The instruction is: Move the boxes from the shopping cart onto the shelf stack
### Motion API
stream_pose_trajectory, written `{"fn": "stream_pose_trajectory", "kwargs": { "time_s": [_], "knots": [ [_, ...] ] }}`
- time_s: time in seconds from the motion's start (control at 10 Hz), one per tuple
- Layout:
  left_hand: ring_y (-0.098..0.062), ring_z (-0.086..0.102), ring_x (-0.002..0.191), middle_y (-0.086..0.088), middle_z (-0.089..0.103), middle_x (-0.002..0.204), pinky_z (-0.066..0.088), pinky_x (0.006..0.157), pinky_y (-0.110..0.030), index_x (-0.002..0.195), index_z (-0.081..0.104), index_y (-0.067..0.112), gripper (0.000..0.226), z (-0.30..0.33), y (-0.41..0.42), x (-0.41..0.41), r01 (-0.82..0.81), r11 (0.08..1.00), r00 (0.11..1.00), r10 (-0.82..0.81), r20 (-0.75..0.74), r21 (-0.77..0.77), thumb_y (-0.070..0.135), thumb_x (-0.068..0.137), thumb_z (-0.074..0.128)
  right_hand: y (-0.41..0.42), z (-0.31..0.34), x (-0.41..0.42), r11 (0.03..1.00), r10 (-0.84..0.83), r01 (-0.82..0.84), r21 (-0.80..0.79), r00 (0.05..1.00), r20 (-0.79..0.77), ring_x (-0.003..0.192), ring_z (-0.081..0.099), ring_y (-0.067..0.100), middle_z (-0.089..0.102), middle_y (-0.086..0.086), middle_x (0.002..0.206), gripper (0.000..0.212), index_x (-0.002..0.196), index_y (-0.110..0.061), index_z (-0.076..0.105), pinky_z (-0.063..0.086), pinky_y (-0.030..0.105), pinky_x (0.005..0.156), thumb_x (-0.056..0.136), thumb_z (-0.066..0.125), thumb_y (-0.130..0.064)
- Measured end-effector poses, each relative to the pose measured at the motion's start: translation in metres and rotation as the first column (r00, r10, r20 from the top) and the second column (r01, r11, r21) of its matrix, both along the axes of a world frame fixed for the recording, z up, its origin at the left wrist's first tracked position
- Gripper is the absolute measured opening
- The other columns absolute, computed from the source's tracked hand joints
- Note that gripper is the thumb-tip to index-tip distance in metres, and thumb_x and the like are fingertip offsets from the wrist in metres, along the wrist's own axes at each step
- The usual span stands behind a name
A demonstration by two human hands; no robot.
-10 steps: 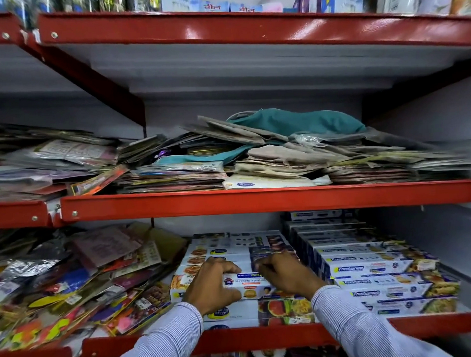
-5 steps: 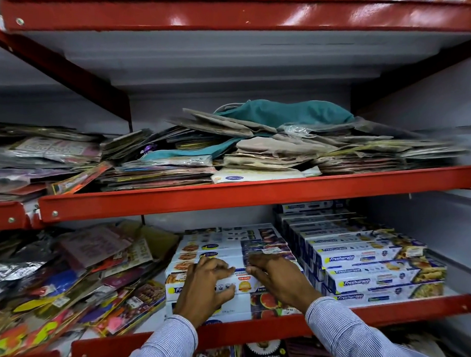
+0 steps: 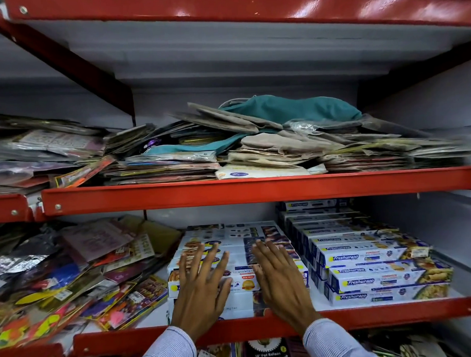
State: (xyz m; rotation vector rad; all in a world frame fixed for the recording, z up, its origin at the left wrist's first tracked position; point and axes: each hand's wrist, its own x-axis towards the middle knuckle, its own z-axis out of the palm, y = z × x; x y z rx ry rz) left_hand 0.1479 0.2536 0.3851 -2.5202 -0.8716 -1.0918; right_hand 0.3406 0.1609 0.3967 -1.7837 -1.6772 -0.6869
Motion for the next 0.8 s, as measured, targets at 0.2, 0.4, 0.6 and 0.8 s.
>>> {"fn": "stream_pose_trajectory", "kwargs": {
  "time_s": [0.2,0.4,0.6,0.8],
  "knots": [
    [-0.034,0.010,0.150,-0.013,0.017,0.163,0.010,0.115,-0.068,0.154,0.020,0.015,0.063,-0.014,0.007,-0.003,-0.106,0.994,0.991,0.108,-0.084,0.027,0.048,0.101,0.027,0.003,-0.025,-0.015,0.997,-0.083,0.083,0.000,0.996,-0.024,0.152,0.002,0.016,0.008,-0.001,0.165,0.058,0.155,-0.019,0.011,0.009,0.046,0.120,0.103,0.026,-0.039],
    [-0.033,0.012,0.150,-0.013,0.016,0.162,0.011,0.114,-0.069,0.153,0.022,0.013,0.062,-0.016,0.010,-0.004,-0.132,0.991,0.979,0.136,-0.149,0.033,0.047,0.102,0.022,0.008,-0.033,-0.013,0.992,-0.127,0.126,-0.024,0.992,-0.016,0.152,0.003,0.018,0.011,0.001,0.164,0.057,0.155,-0.016,0.016,0.012,0.049,0.120,0.103,0.022,-0.038],
    [-0.035,0.010,0.150,-0.015,0.014,0.163,0.013,0.113,-0.071,0.153,0.020,0.011,0.063,-0.016,0.010,-0.004,-0.161,0.986,0.967,0.165,-0.194,0.040,0.047,0.102,0.022,0.007,-0.031,-0.014,0.988,-0.146,0.146,-0.047,0.989,-0.003,0.152,0.001,0.019,0.008,0.001,0.165,0.057,0.155,-0.015,0.015,0.010,0.048,0.121,0.103,0.028,-0.035],
    [-0.037,0.008,0.149,-0.016,0.012,0.163,0.013,0.112,-0.073,0.153,0.022,0.009,0.067,0.000,-0.011,-0.008,-0.157,0.987,0.973,0.162,-0.167,0.040,0.051,0.101,0.022,-0.006,-0.017,-0.021,0.995,-0.101,0.101,-0.002,0.995,-0.020,0.152,0.000,0.019,0.003,-0.001,0.165,0.060,0.155,-0.018,0.011,0.012,0.051,0.119,0.102,0.032,-0.036]
  ]
}}
